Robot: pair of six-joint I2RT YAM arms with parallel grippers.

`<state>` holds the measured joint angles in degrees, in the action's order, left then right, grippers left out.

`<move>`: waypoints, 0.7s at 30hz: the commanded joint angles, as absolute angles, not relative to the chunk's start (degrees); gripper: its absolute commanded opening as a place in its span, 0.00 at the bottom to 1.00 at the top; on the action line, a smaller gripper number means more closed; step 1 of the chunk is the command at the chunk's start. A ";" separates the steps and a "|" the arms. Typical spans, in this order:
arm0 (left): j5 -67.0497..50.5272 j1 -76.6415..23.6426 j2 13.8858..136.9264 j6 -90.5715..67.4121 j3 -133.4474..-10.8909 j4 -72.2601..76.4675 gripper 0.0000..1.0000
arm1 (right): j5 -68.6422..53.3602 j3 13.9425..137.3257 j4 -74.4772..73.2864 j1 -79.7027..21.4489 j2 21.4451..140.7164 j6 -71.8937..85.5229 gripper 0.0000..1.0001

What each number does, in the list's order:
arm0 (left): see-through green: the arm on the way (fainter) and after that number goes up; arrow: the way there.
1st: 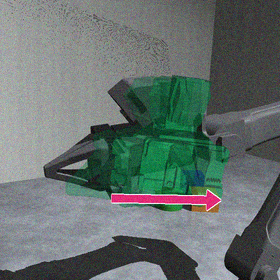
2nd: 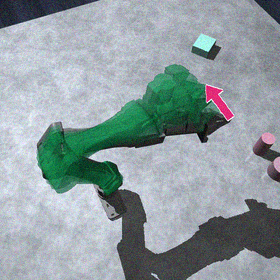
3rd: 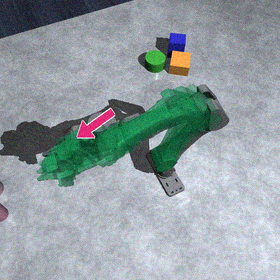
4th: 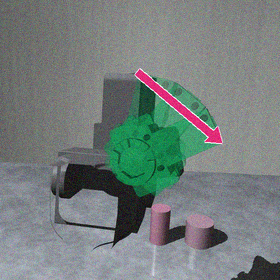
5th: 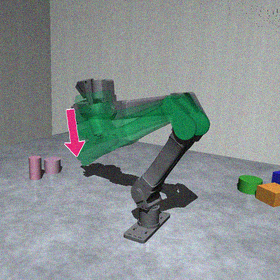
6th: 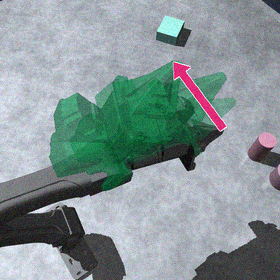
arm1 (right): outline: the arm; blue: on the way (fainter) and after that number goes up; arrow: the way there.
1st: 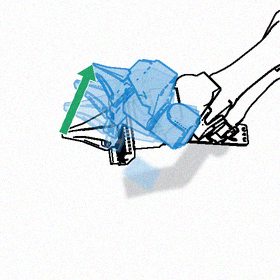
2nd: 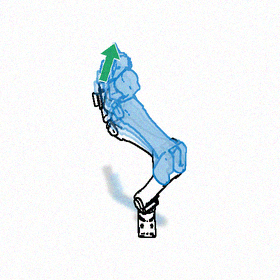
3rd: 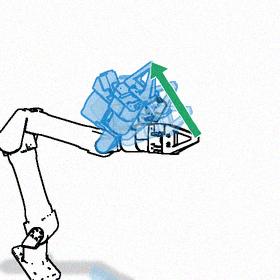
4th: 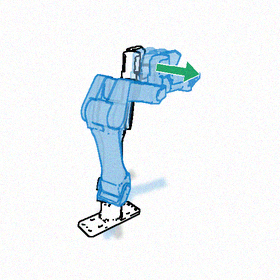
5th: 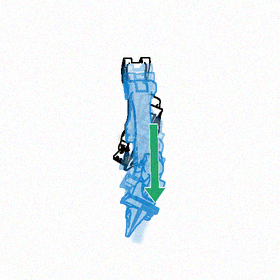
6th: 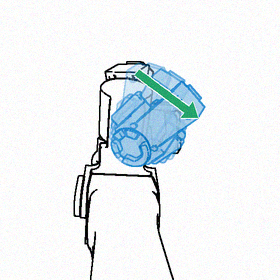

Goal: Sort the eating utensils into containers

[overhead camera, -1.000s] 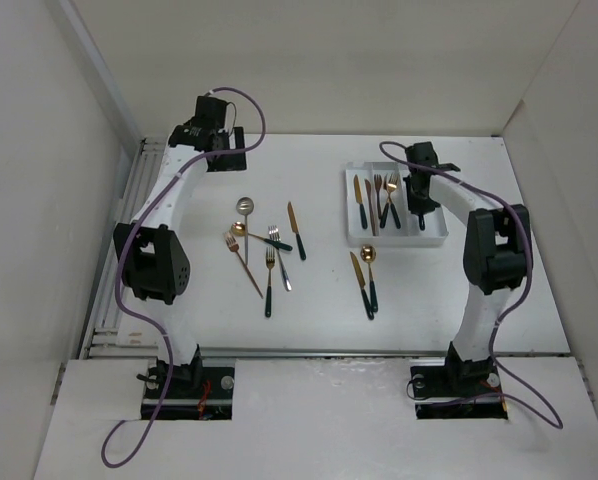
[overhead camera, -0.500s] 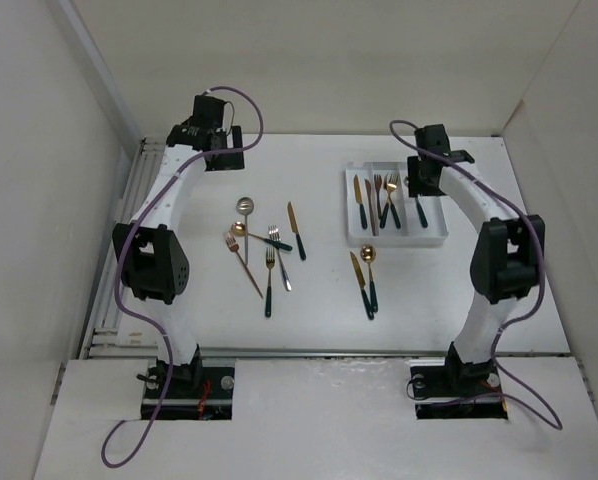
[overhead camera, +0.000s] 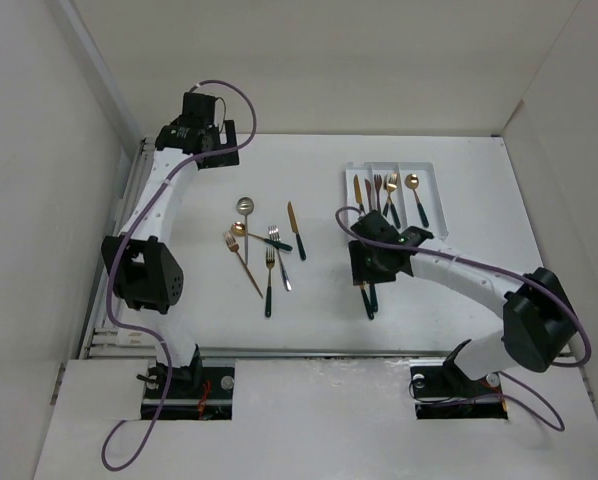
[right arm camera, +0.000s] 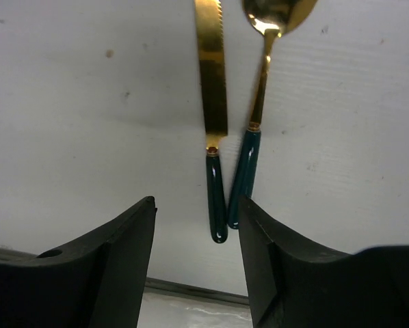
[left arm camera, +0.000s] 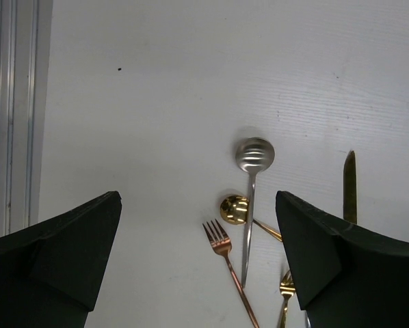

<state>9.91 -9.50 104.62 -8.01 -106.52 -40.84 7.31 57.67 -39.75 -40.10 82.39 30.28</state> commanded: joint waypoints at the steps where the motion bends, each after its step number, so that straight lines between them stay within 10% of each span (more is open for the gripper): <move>1: 10.02 -9.32 98.62 -8.70 -105.12 -40.17 0.95 | 8.95 55.65 -37.44 -40.25 82.35 37.52 0.56; 6: 10.55 -9.32 96.51 -8.70 -103.80 -40.17 0.95 | 13.70 53.96 -36.91 -40.25 84.45 39.98 0.39; 21: 11.69 -8.26 90.18 -8.18 -99.05 -39.11 0.96 | 15.73 52.73 -36.83 -40.78 94.39 43.24 0.38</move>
<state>10.79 -8.71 93.58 -8.05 -99.63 -40.42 14.28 53.74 -37.45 -40.18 92.79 41.58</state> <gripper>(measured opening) 0.960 0.382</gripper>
